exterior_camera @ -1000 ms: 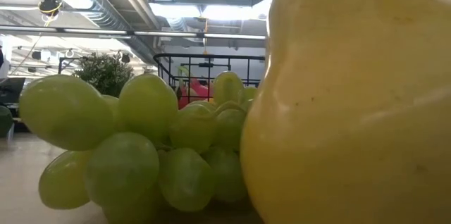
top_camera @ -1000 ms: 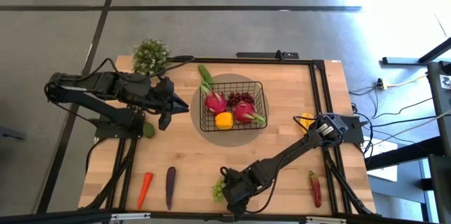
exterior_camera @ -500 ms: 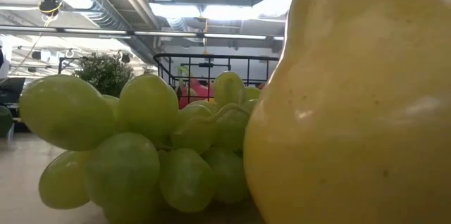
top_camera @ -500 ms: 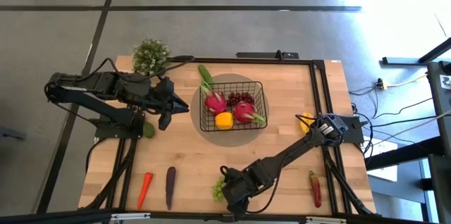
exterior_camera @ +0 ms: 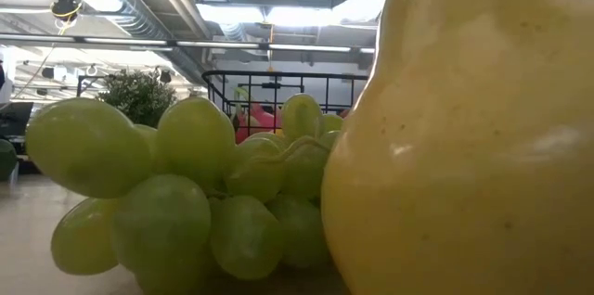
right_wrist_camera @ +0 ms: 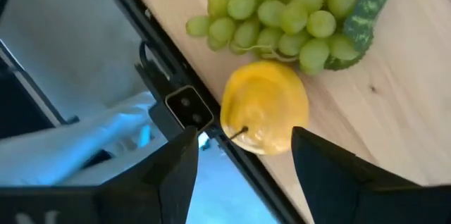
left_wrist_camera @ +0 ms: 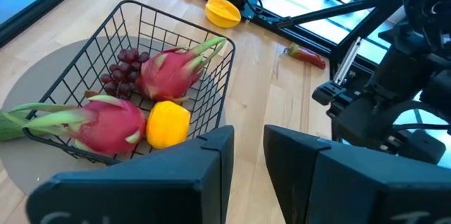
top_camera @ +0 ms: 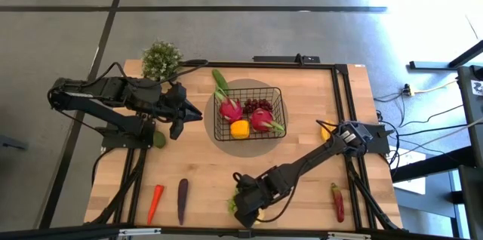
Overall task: Build produce basket
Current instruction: Put the yellow pear into the black wire basket
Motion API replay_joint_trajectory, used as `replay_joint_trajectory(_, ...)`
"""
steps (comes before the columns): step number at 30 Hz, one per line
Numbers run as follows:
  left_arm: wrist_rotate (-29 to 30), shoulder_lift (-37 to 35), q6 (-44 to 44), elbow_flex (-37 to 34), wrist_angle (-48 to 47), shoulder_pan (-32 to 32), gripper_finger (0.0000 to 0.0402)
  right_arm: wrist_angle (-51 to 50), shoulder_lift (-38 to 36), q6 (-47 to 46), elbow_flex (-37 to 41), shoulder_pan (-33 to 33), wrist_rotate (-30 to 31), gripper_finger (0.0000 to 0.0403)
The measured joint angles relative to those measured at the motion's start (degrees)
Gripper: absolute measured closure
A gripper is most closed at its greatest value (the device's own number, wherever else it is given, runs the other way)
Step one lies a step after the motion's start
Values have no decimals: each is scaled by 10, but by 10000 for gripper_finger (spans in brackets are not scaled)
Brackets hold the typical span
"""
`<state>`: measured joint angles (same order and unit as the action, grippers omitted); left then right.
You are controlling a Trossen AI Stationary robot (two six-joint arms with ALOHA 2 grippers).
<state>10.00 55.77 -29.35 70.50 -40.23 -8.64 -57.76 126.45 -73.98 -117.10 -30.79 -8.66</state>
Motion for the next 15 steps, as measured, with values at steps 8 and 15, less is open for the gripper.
replay_joint_trajectory(8,0,0,0,0,0,0,333,18,4,-86,0,5,-42,187)
replay_joint_trajectory(15,0,0,0,0,0,0,333,18,4,-101,11,7,-46,187)
